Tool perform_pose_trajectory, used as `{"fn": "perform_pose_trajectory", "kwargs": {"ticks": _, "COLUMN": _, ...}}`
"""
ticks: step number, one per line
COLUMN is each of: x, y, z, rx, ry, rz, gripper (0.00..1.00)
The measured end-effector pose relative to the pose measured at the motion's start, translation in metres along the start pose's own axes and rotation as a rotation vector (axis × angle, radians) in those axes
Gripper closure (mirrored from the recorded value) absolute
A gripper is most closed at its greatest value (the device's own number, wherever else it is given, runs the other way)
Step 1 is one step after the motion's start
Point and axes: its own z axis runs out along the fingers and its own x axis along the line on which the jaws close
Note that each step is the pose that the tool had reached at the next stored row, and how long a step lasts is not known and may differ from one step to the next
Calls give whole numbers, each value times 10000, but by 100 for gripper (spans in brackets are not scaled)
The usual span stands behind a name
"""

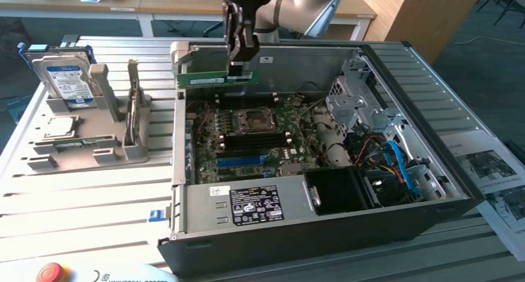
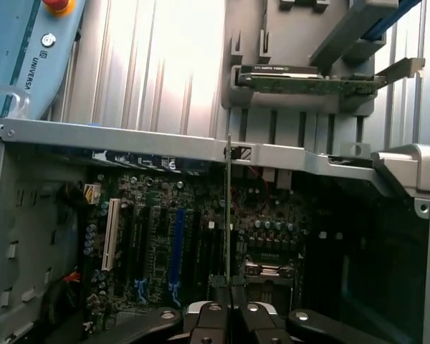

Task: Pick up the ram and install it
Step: 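Pick up the ram and move it above insertion slot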

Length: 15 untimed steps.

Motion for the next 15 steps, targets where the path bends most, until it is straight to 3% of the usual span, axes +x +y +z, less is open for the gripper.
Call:
{"fn": "perform_pose_trajectory", "kwargs": {"ticks": 10, "x": 31, "y": -407, "z": -24, "rx": -1, "ry": 1, "rz": -16, "gripper": 88}}
{"fn": "perform_pose_trajectory", "kwargs": {"ticks": 15, "x": 42, "y": -549, "z": -34, "rx": -3, "ry": 3, "rz": -18, "gripper": 88}}
